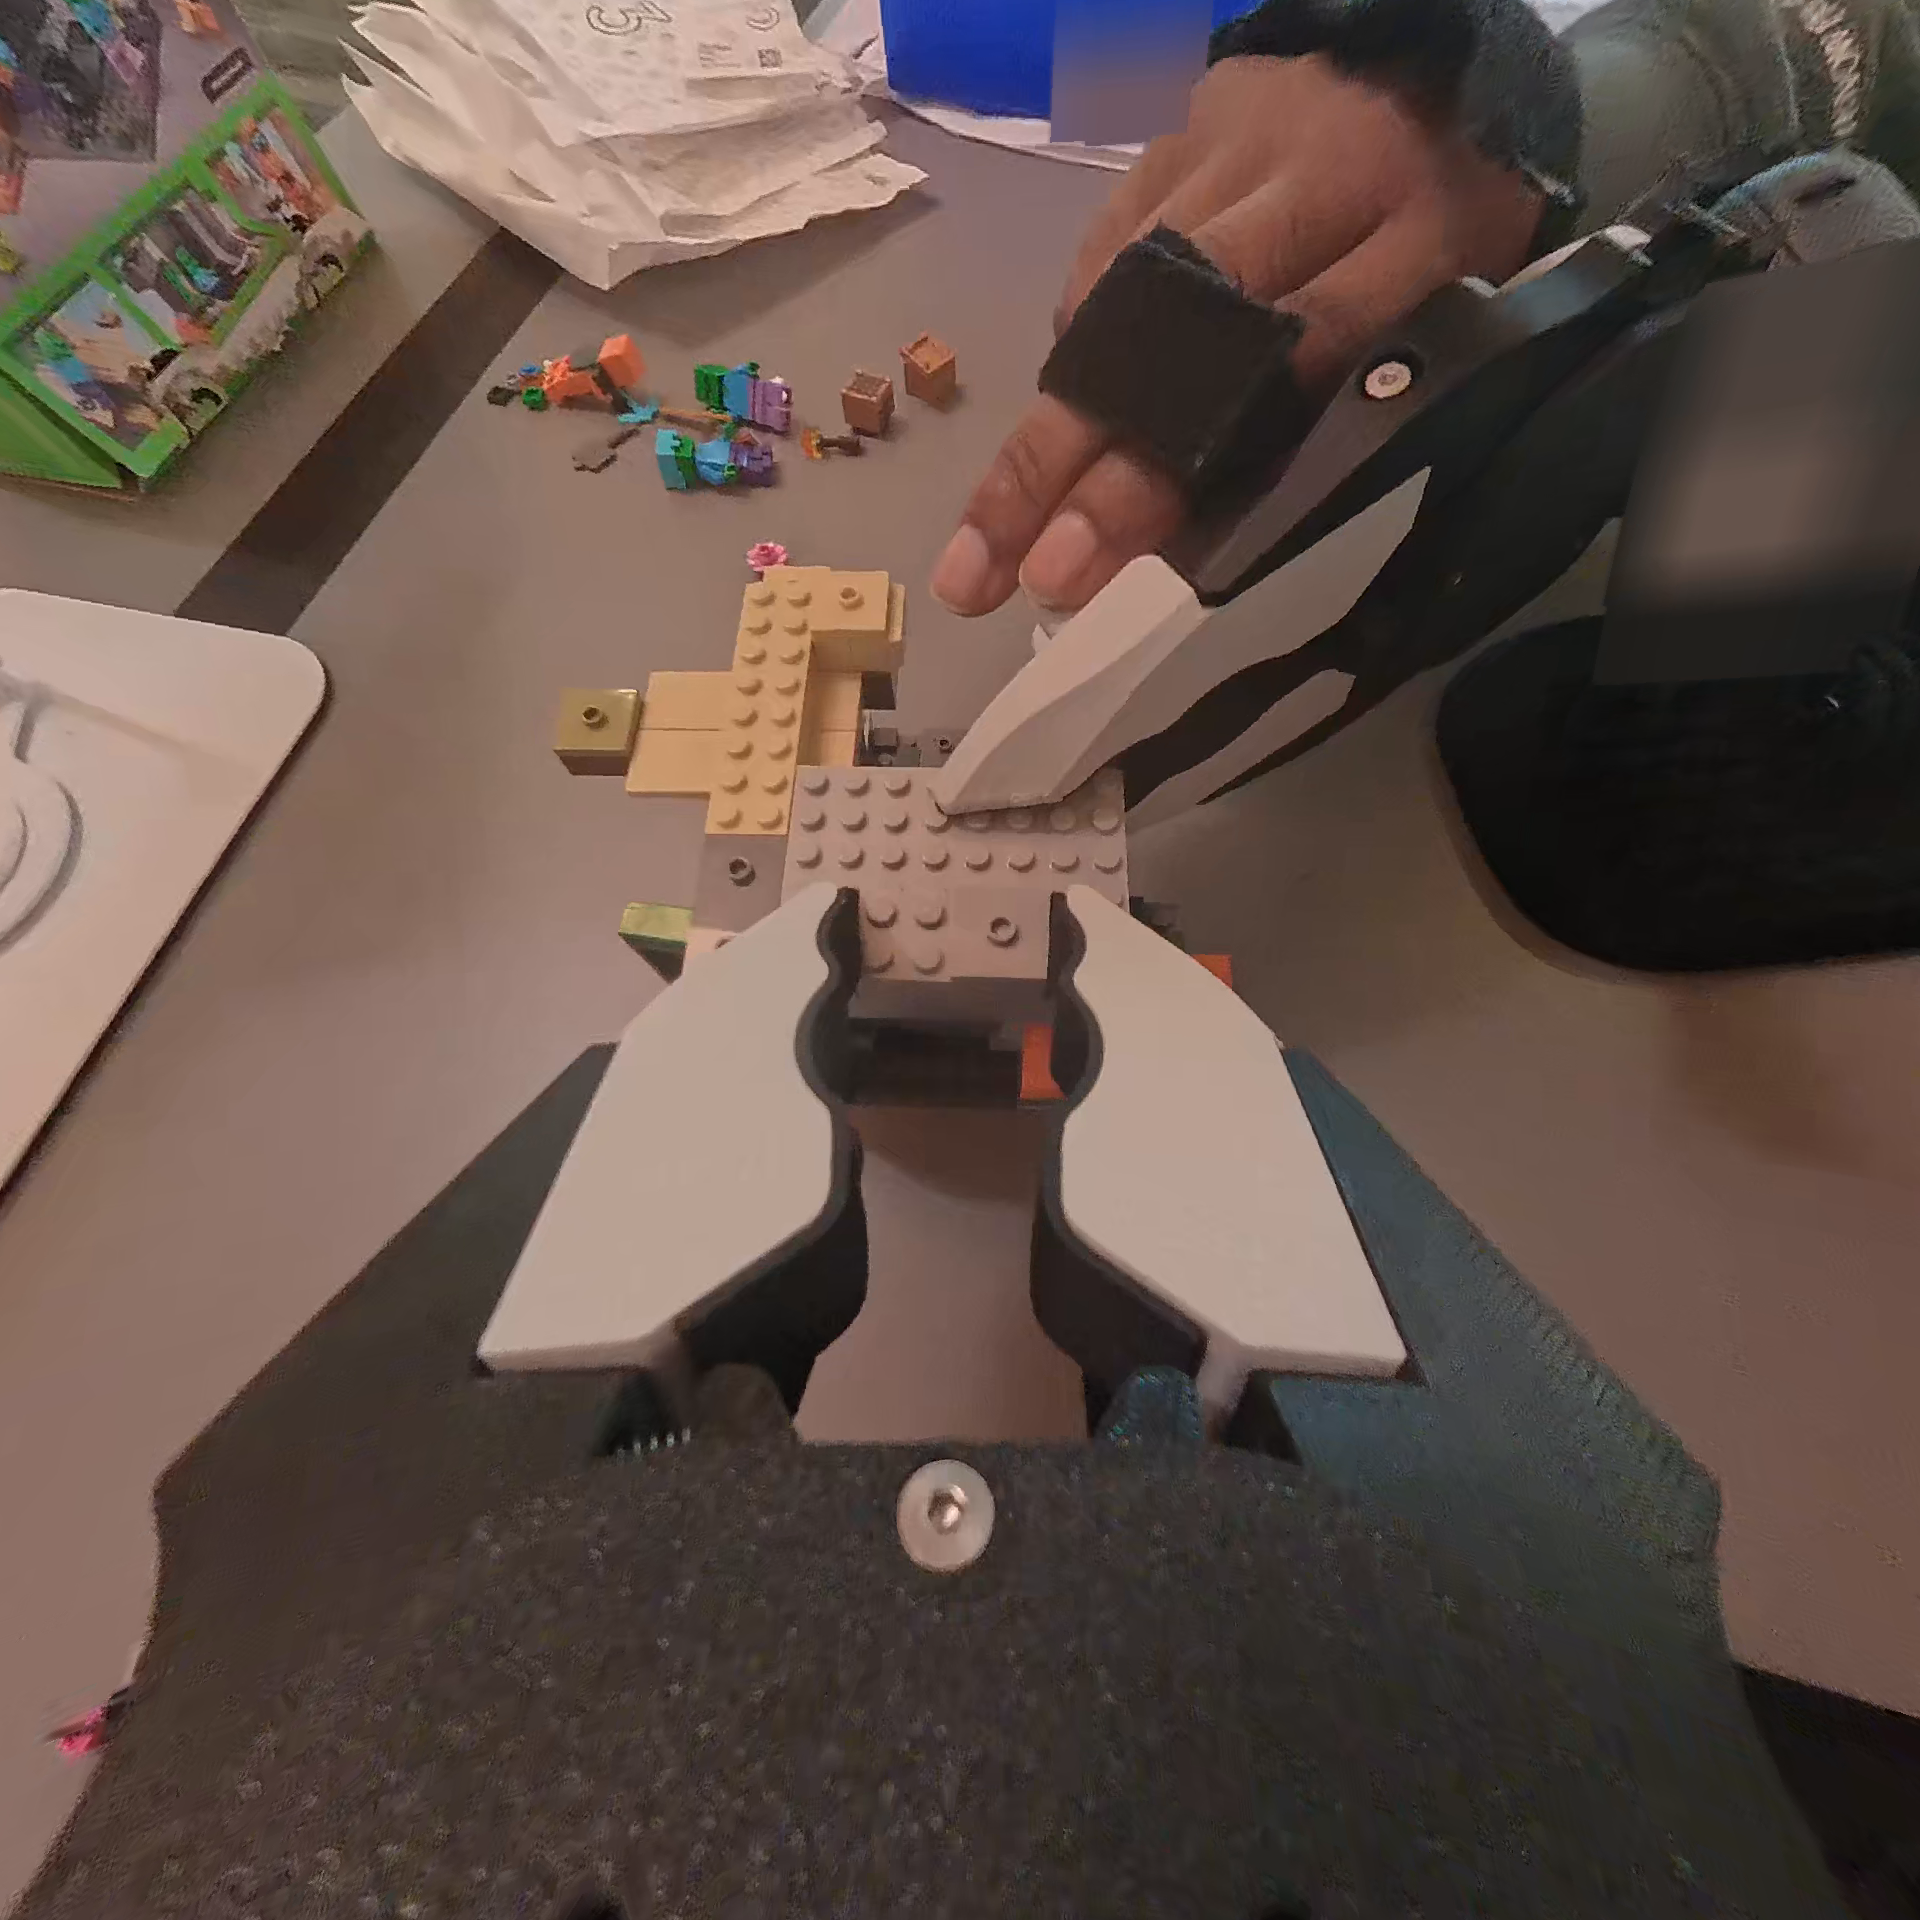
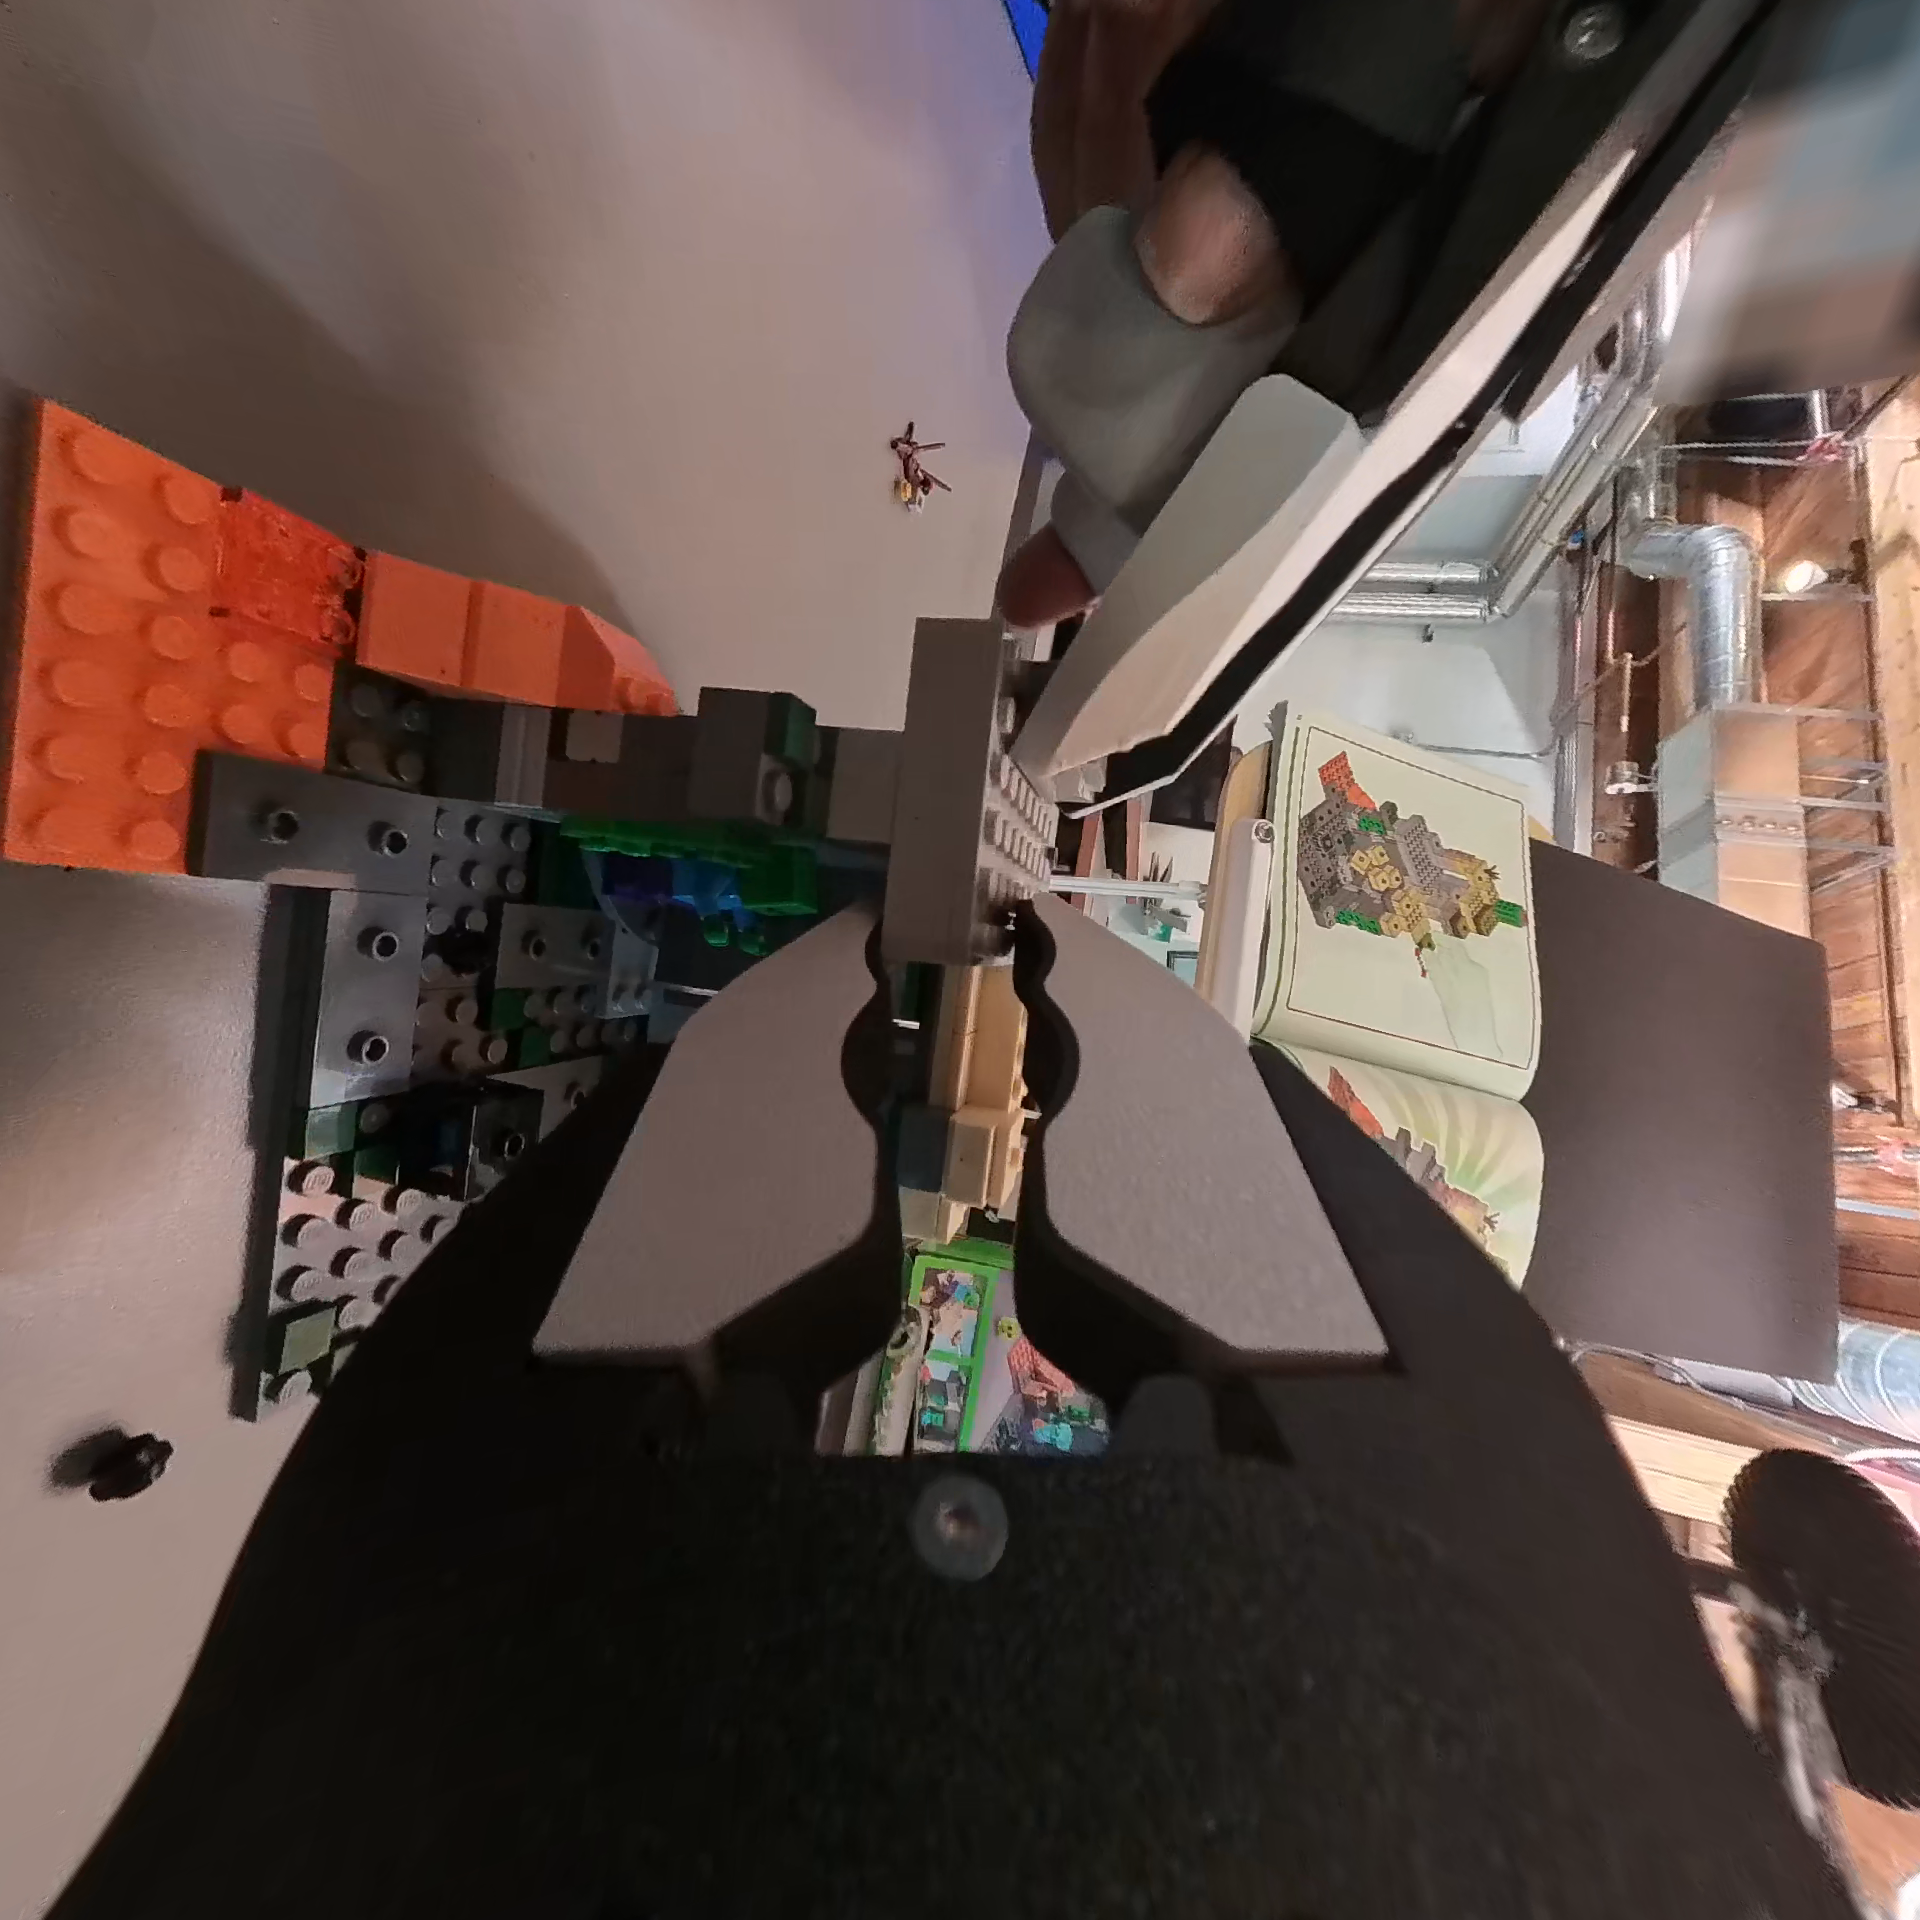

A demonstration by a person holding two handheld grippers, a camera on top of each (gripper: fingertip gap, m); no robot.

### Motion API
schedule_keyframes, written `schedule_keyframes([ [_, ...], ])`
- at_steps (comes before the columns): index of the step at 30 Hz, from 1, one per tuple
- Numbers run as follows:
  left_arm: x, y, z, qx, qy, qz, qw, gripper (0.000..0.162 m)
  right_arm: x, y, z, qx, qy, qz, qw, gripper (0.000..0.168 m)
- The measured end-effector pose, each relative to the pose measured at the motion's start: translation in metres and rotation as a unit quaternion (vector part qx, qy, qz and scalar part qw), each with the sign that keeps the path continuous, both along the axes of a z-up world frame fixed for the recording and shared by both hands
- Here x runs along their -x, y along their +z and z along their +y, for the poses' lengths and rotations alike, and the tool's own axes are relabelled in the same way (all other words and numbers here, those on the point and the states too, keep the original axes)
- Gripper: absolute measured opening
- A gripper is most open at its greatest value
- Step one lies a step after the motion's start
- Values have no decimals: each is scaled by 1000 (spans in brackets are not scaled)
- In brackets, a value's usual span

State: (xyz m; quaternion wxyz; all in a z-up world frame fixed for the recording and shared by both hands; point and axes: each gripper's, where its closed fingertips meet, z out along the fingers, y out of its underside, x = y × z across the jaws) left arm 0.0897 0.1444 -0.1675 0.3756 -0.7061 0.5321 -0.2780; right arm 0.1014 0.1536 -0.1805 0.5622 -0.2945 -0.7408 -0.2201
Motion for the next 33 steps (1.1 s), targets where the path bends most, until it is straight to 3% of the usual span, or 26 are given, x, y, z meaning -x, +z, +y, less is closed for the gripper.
schedule_keyframes([
  [4, 0, 0, 1, -21, 6, 16, 1000, 35, -1, 0, 0, 2, -7, -14, 1000, 20],
  [8, 1, 7, 0, 6, 20, -79, 997, 34, -1, 0, 0, 10, -17, -6, 1000, 20],
  [10, 12, 60, 3, 30, 33, -237, 971, 34, -3, 0, 1, 13, -21, -1, 1000, 20],
  [12, 31, 99, 4, 10, 36, -298, 954, 34, -2, 0, 1, 14, -22, 2, 1000, 20],
  [15, 38, 103, -7, -23, 33, -268, 963, 34, -2, 1, 0, 15, -24, 5, 1000, 20],
  [21, 39, 72, -35, -87, 34, -185, 978, 34, -8, 4, -4, 43, -31, 51, 997, 28],
  [28, 38, 47, -67, -173, 42, -117, 977, 33, -35, 12, -29, 105, -49, 108, 987, 35],
  [31, 36, 39, -76, -221, 49, -81, 971, 33, -43, 22, -48, 177, -66, 166, 968, 32],
  [33, 32, 36, -82, -263, 51, -54, 962, 33, -37, 28, -68, 273, -75, 221, 933, 30],
])
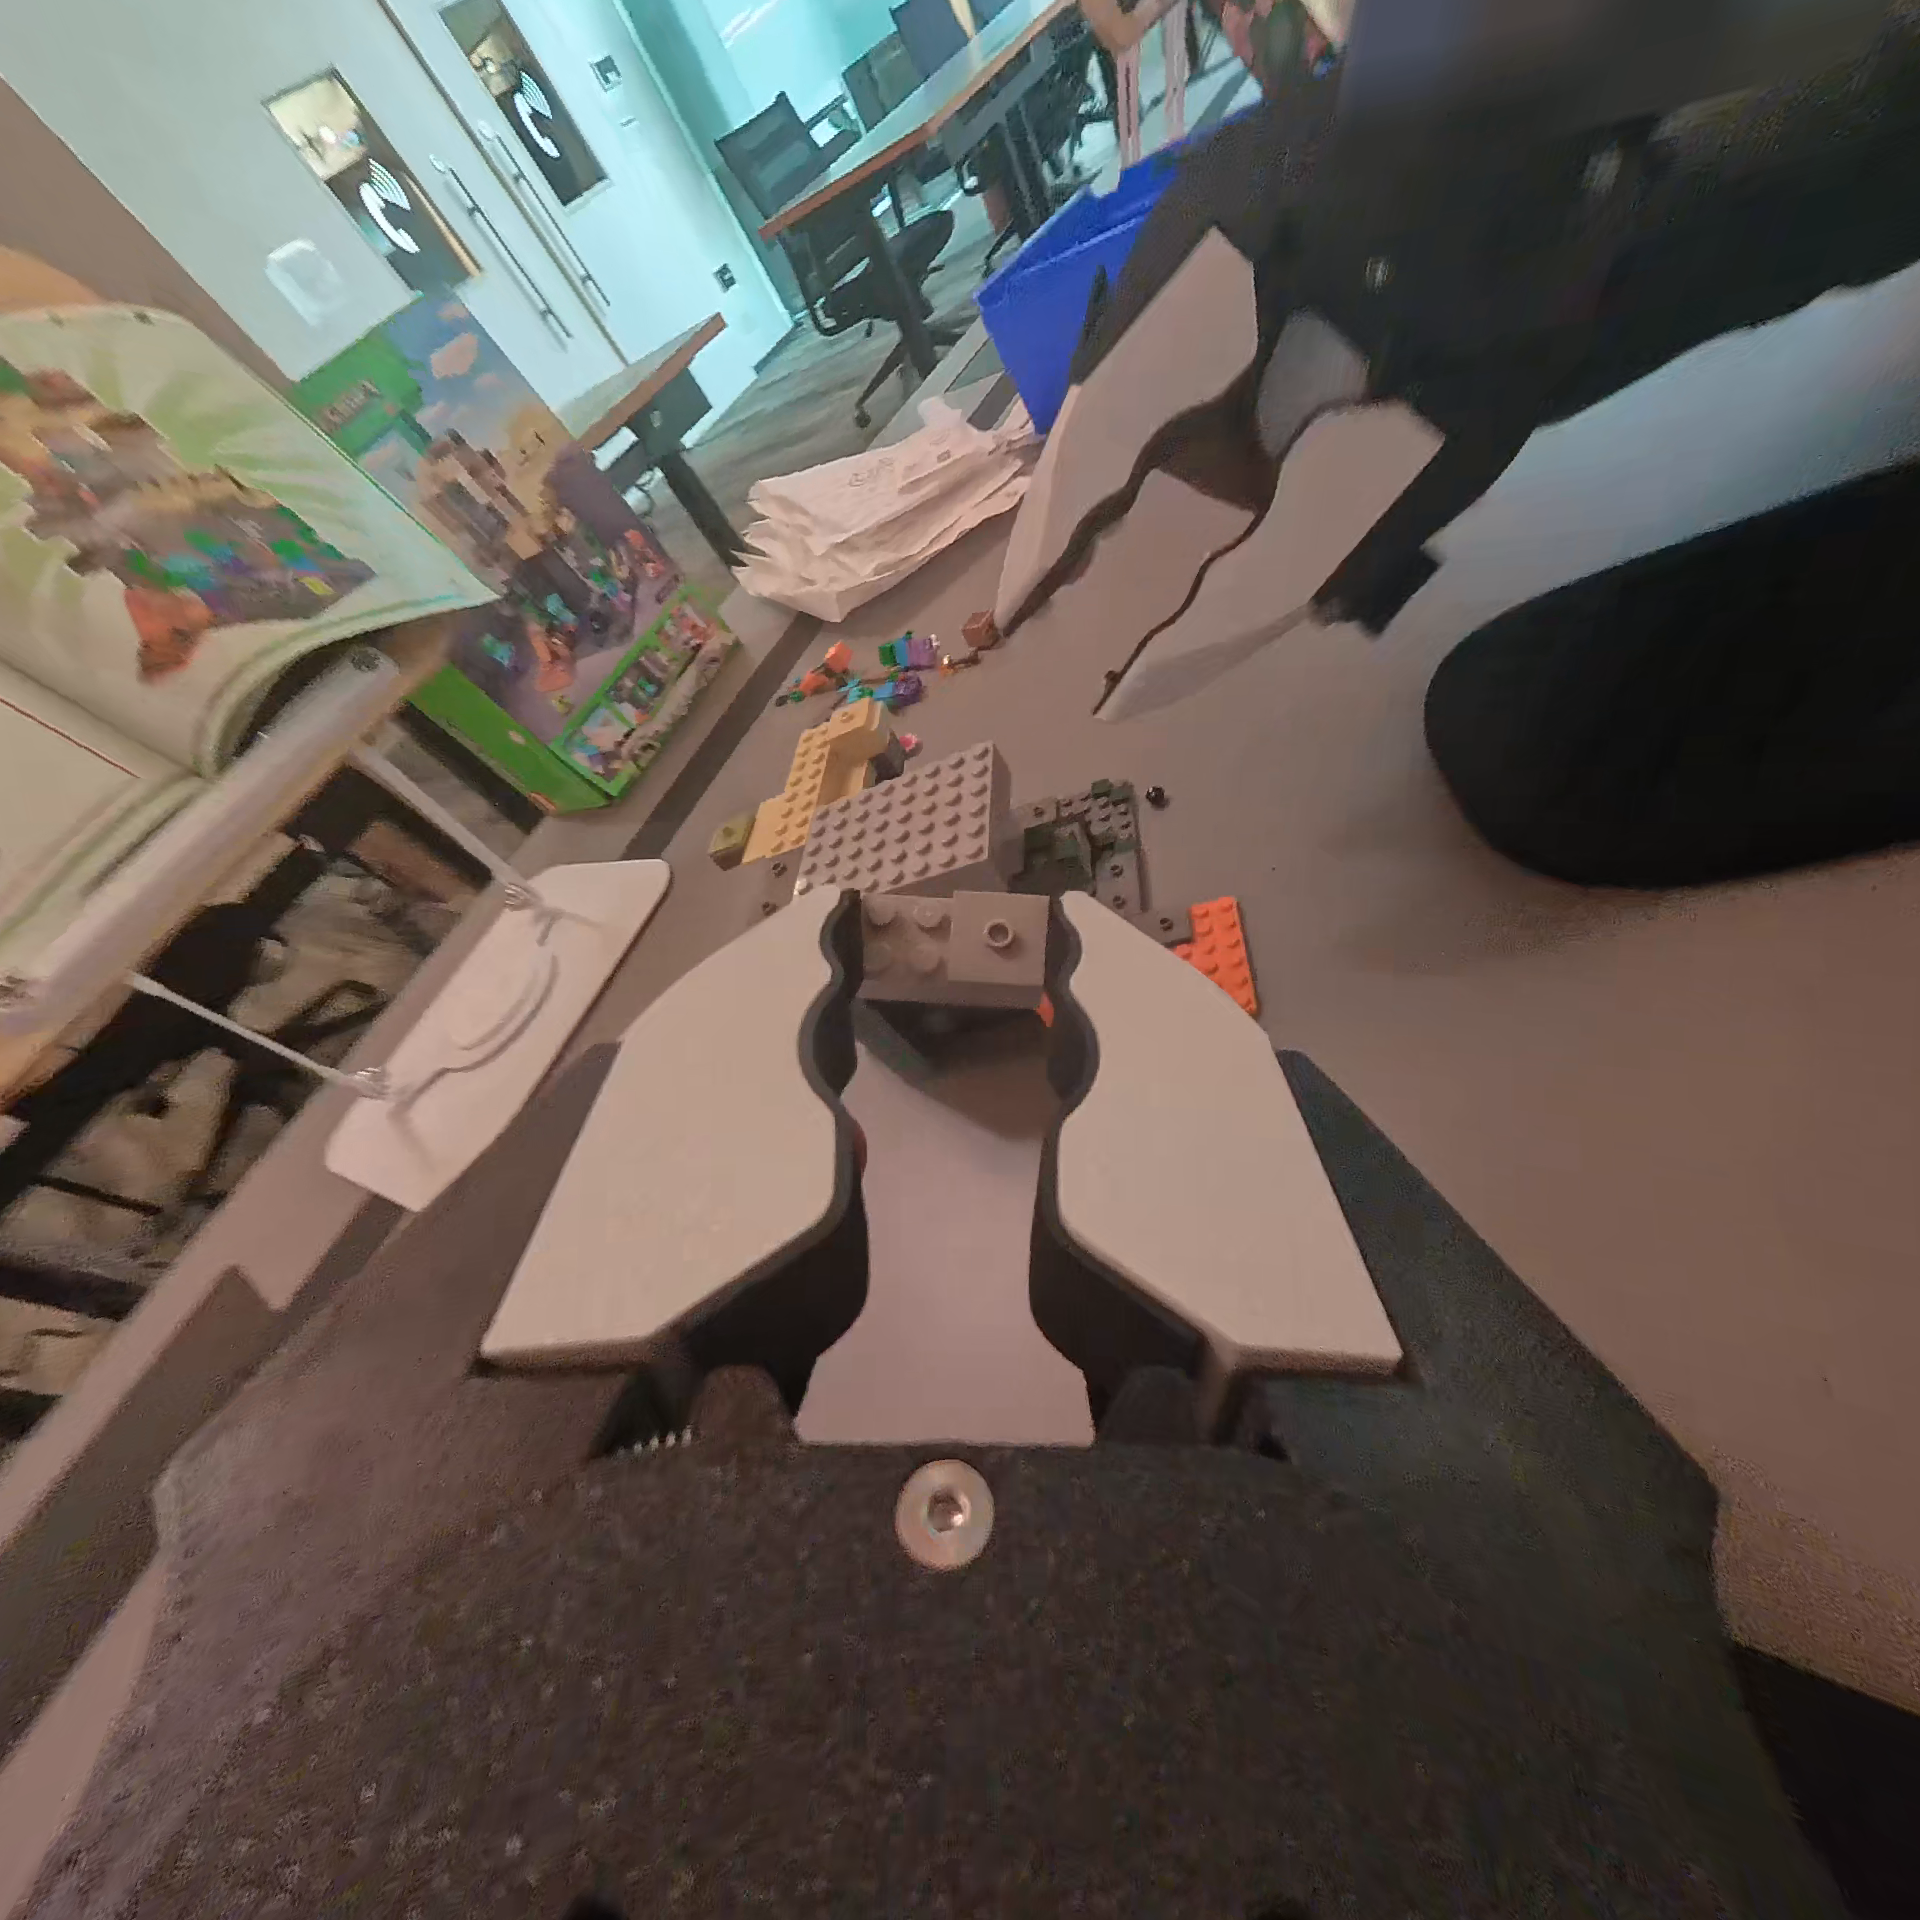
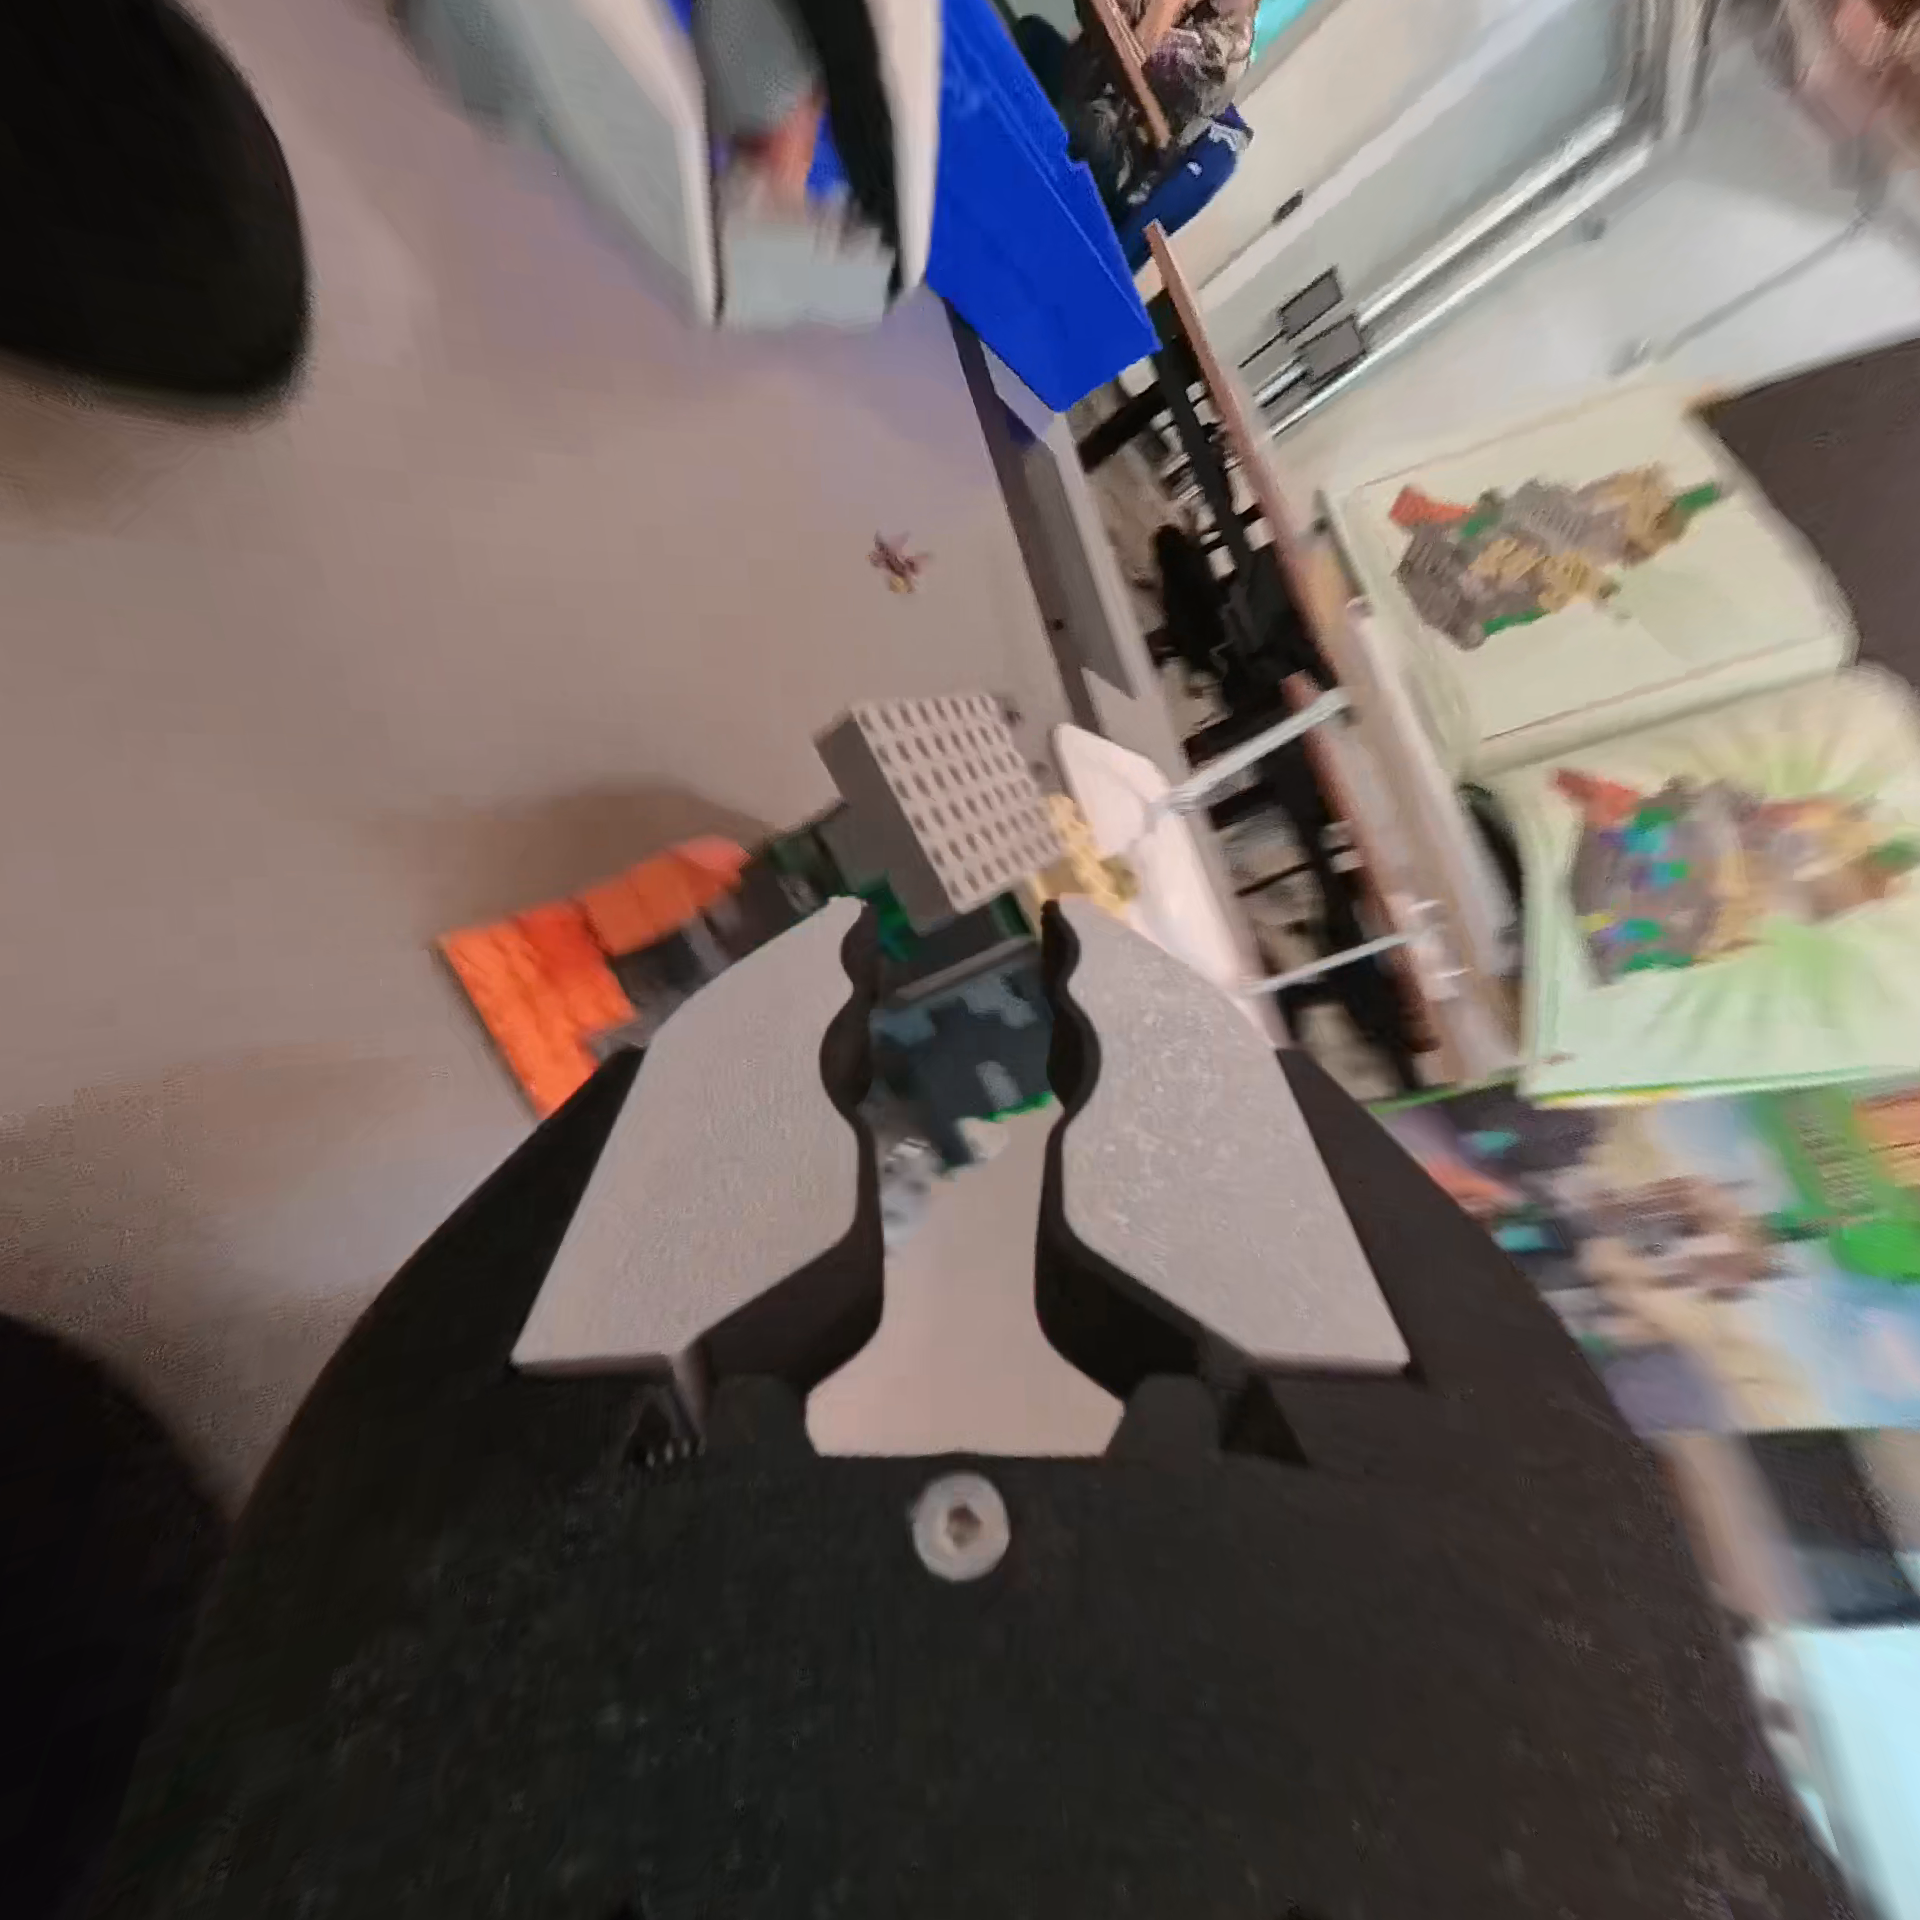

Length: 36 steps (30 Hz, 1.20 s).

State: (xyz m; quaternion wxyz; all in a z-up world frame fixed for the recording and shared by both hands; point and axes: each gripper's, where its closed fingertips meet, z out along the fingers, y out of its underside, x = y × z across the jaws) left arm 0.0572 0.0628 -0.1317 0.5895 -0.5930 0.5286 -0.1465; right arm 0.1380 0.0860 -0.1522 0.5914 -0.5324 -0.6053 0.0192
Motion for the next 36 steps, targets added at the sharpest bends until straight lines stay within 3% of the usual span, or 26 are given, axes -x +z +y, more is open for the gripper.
schedule_keyframes([
  [2, -5, -2, -6, -38, 6, 24, 999, 33, 14, 6, -21, 114, 1, 73, 991, 29],
  [5, -10, -4, -10, -107, 28, 66, 992, 33, 39, 11, -46, 269, 1, 164, 949, 31],
  [9, -10, -9, -10, -205, 72, 136, 967, 33, 64, 12, -54, 375, -29, 240, 895, 36],
  [15, -6, -17, -14, -276, 120, 186, 936, 33, 91, 3, -56, 400, -60, 251, 880, 36],
  [19, -3, -14, -16, -306, 142, 196, 921, 33, 94, -7, -50, 353, -94, 216, 906, 20],
  [25, -8, -11, -23, -322, 122, 173, 923, 34, 91, -4, -57, 358, -38, 185, 915, 20],
  [28, -13, 0, -34, -323, 94, 123, 934, 34, 90, 7, -71, 435, 54, 197, 877, 19],
  [33, -24, 24, -59, -322, 32, 34, 946, 34, 84, 30, -100, 576, 202, 210, 764, 19],
  [36, -31, 32, -71, -322, 2, 3, 947, 32, 83, 38, -116, 614, 257, 207, 718, 19],
])
